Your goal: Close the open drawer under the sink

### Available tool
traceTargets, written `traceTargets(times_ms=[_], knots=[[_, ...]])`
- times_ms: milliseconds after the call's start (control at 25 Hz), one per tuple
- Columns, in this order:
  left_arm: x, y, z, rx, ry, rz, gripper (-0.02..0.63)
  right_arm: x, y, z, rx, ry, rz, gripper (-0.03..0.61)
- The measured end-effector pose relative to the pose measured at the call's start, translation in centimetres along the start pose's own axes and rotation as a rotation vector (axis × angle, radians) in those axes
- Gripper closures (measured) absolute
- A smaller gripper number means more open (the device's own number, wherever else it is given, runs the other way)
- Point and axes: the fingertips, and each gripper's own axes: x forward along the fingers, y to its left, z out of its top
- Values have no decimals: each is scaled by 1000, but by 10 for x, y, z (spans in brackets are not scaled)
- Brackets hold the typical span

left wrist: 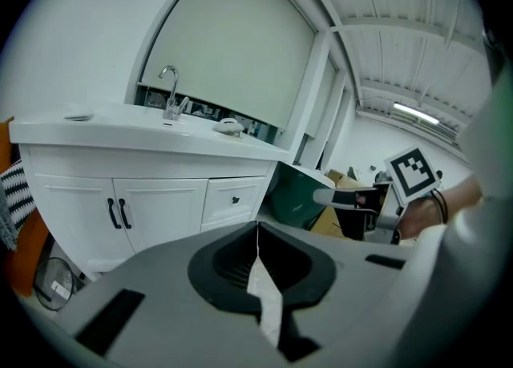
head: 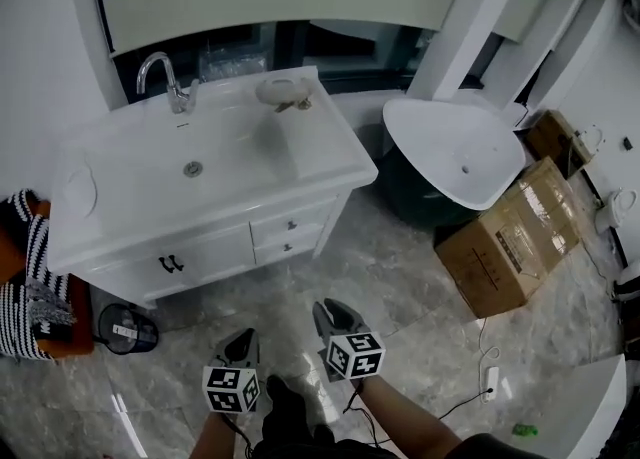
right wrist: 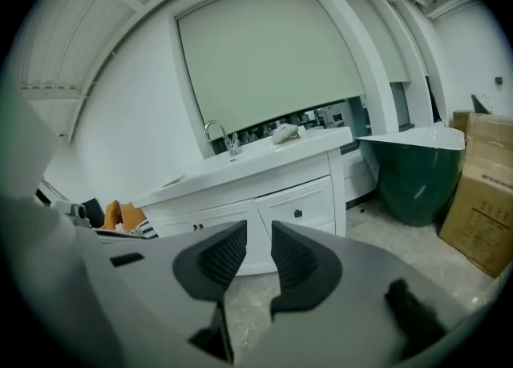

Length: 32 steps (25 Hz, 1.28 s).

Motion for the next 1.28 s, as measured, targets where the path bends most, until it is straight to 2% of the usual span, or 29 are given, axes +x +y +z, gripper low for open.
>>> traceTargets(times_ms=[320, 480, 760, 1000, 1280], knots=[[-68, -73, -18, 27, -55, 31, 598, -99, 5, -3, -12, -68, 24, 497], [-106, -112, -20, 70, -105, 45, 598, -152, 11, 0, -22, -113, 71, 516], [-170, -165, -32, 109, -180, 57, 598, -224, 37, -29, -35, -112, 150, 535], [-211, -181, -51, 112, -197, 52, 598, -263, 58, -46, -43, -114, 174, 540], [-257, -178, -79, 109, -198, 17, 598, -302, 89, -71, -84, -113, 115, 548]])
